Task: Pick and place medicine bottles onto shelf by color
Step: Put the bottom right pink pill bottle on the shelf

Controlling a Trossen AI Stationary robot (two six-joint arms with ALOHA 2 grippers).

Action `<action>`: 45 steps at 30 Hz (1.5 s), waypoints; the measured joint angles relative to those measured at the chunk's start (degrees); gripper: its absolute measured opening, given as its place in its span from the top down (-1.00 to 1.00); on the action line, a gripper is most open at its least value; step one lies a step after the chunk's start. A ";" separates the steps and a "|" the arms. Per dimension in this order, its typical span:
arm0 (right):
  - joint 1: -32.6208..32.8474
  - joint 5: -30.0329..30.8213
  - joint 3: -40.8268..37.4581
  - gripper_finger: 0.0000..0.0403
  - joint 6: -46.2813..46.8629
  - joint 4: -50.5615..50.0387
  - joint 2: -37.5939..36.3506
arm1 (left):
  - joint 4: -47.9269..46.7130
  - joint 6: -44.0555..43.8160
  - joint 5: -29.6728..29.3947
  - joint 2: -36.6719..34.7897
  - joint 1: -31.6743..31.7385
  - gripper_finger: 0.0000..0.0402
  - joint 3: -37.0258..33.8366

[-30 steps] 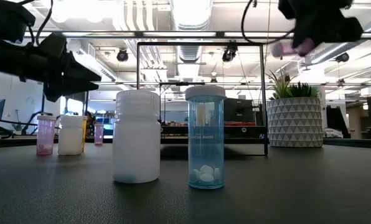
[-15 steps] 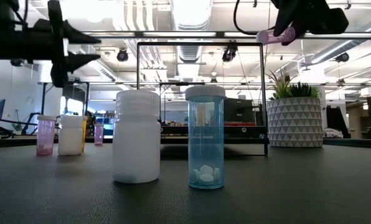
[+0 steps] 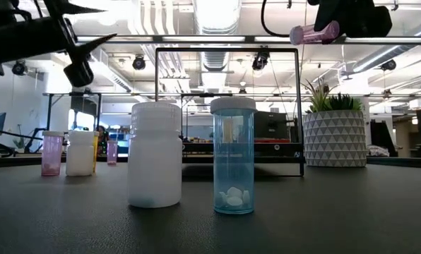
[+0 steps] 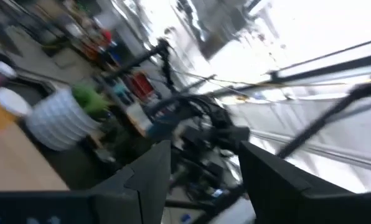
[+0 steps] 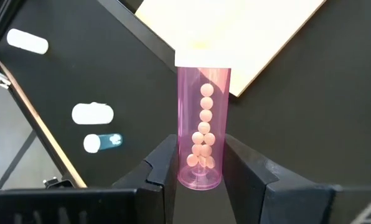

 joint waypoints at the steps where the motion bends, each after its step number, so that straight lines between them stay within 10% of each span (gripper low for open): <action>1: 0.00 0.02 0.00 0.51 0.00 -0.01 0.00 | 0.45 -0.23 -0.03 0.43 0.02 0.14 0.00; 8: 0.00 0.00 0.00 0.51 -1.57 5.50 0.09 | 3.54 -12.22 5.93 3.83 0.00 0.14 0.00; 28: -0.02 -0.02 2.52 0.51 -5.20 14.35 0.80 | 14.21 -10.43 14.36 19.88 -0.41 0.14 5.10; 45: -0.77 -0.20 30.54 0.51 -18.16 -9.50 18.39 | 14.17 -8.23 32.34 39.54 -0.79 0.14 22.84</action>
